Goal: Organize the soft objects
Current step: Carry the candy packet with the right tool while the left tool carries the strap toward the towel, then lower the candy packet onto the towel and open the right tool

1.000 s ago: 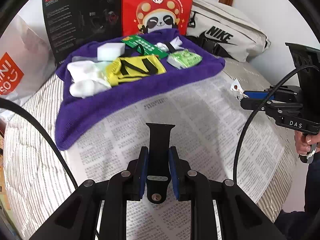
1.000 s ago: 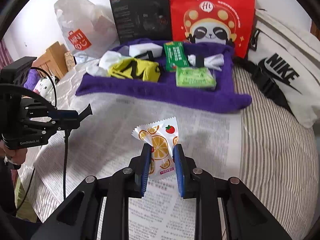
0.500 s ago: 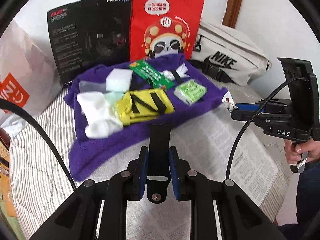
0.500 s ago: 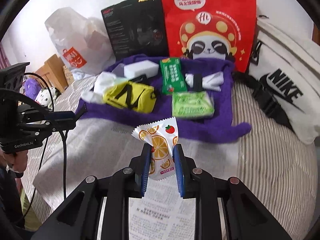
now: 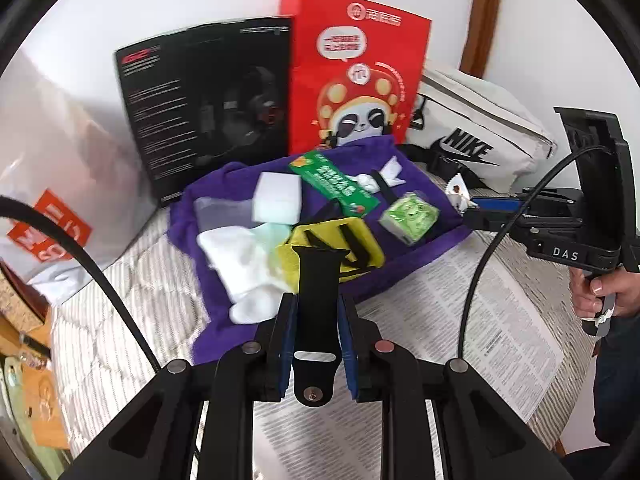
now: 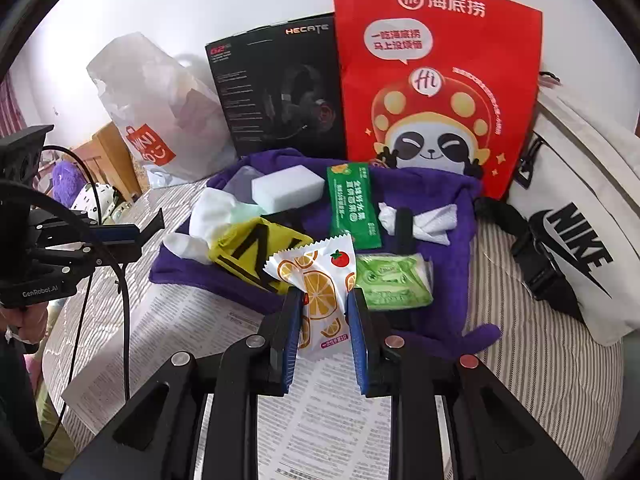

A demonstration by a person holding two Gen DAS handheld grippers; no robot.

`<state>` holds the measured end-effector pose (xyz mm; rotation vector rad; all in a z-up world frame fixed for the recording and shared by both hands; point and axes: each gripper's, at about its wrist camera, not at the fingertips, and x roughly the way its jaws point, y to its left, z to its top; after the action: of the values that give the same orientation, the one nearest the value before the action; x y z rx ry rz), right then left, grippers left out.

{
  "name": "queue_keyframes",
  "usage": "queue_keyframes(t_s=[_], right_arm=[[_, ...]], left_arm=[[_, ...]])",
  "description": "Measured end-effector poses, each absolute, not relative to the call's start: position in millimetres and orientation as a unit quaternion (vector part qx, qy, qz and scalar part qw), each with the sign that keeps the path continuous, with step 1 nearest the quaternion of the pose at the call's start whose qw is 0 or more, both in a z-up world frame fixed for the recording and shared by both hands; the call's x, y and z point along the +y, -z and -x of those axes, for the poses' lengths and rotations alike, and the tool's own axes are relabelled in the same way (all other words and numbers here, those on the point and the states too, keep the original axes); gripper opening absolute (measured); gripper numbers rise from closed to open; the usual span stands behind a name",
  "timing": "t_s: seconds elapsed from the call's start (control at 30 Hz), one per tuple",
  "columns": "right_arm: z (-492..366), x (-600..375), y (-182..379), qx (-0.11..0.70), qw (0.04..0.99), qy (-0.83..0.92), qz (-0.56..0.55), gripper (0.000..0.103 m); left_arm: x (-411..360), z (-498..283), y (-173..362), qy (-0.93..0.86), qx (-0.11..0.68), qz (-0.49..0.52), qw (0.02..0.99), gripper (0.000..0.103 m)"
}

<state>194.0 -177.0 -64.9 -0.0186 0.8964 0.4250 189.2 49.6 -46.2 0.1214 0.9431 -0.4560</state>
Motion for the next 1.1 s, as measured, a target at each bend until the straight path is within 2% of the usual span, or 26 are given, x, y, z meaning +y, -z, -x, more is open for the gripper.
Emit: queue_keyframes(t_s=[0.37, 1.1], right_arm=[[-204, -169, 58, 0.432, 0.879, -0.200, -0.014, 0.023], [-264, -187, 77, 0.444, 0.877, -0.186, -0.015, 0.023]], left_arm=[[70, -190, 29, 0.212, 0.445, -0.055, 0.869, 0.020], [4, -272, 44, 0.252, 0.433, -0.014, 0.865, 0.020]])
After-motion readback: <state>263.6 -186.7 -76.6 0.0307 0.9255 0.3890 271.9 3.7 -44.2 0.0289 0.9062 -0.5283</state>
